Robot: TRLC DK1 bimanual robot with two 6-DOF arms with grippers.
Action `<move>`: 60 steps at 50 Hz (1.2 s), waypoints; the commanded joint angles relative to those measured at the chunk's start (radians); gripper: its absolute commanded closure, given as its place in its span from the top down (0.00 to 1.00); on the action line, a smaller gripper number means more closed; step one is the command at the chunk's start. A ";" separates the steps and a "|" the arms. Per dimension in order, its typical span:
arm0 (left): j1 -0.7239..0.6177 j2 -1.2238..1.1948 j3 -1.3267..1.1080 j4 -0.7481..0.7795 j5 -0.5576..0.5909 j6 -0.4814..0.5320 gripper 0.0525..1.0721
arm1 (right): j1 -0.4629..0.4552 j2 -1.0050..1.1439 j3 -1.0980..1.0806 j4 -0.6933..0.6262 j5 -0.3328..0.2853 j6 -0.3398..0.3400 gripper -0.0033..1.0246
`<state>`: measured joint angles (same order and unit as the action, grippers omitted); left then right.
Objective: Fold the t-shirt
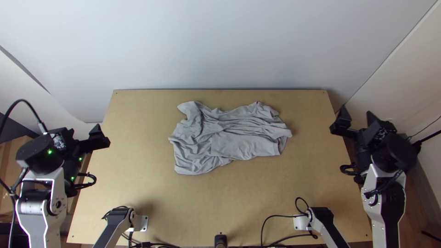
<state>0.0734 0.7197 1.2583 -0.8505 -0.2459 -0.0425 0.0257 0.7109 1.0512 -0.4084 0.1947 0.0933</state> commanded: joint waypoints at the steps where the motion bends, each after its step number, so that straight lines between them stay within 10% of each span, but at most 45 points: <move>1: -0.003 0.037 0.055 -0.062 0.010 -0.028 0.95 | 0.075 0.016 0.020 -0.139 0.006 0.152 0.96; 15: 0.005 0.050 0.101 -0.157 0.033 -0.028 0.95 | 0.384 0.094 -0.060 -0.405 0.005 0.441 0.96; 42: 0.029 0.049 0.127 -0.357 0.145 -0.065 0.95 | 0.514 0.414 -0.080 -0.392 -0.199 0.862 0.94; 60: 0.031 0.032 0.118 -0.371 0.143 -0.057 0.95 | 0.514 0.679 -0.082 -0.383 -0.334 0.861 0.67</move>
<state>0.0967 0.7605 1.3563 -1.2083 -0.1123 -0.0906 0.5365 1.3331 0.9749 -0.7975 -0.0998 0.9386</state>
